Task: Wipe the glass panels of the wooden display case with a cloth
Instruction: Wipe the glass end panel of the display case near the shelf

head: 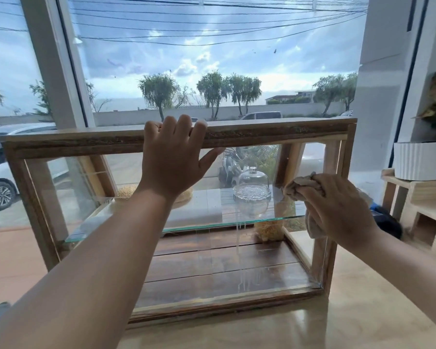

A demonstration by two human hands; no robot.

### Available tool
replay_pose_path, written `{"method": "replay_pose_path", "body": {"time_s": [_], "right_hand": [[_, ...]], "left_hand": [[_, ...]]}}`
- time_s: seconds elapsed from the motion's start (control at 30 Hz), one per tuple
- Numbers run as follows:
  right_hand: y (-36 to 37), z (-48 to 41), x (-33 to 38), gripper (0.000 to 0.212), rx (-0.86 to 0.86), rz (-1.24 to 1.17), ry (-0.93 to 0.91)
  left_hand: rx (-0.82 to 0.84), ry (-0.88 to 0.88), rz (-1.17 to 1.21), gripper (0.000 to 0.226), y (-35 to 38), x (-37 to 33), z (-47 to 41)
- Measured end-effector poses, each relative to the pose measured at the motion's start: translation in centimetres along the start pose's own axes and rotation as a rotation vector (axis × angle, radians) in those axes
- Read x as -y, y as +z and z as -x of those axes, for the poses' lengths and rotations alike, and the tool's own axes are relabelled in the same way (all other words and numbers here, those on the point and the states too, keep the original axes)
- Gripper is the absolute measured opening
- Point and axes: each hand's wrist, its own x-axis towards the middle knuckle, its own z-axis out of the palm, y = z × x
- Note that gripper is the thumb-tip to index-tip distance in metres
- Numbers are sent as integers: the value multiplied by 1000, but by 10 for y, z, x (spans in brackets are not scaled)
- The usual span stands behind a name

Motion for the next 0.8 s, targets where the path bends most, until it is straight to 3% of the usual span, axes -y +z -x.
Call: {"method": "replay_pose_path", "body": {"time_s": [0.07, 0.2, 0.3, 0.43, 0.57, 0.63, 0.8], "right_hand": [[-7, -25, -5, 21, -77, 1, 30], [-7, -62, -2, 21, -141, 63, 56], [1, -44, 5, 32, -111, 38, 6], [0, -24, 9, 30, -4, 10, -143], [-20, -64, 11, 14, -136, 25, 37], [-22, -78, 15, 8, -152, 40, 25], [-2, -47, 32, 31, -34, -65, -36]], "left_hand": [[4, 0, -2, 59, 0, 0, 0], [8, 3, -6, 59, 0, 0, 0], [7, -2, -6, 59, 0, 1, 0], [15, -4, -1, 59, 0, 0, 1], [-7, -4, 16, 57, 0, 0, 0], [-11, -5, 18, 56, 0, -1, 1], [-10, -5, 11, 57, 1, -1, 0]]}}
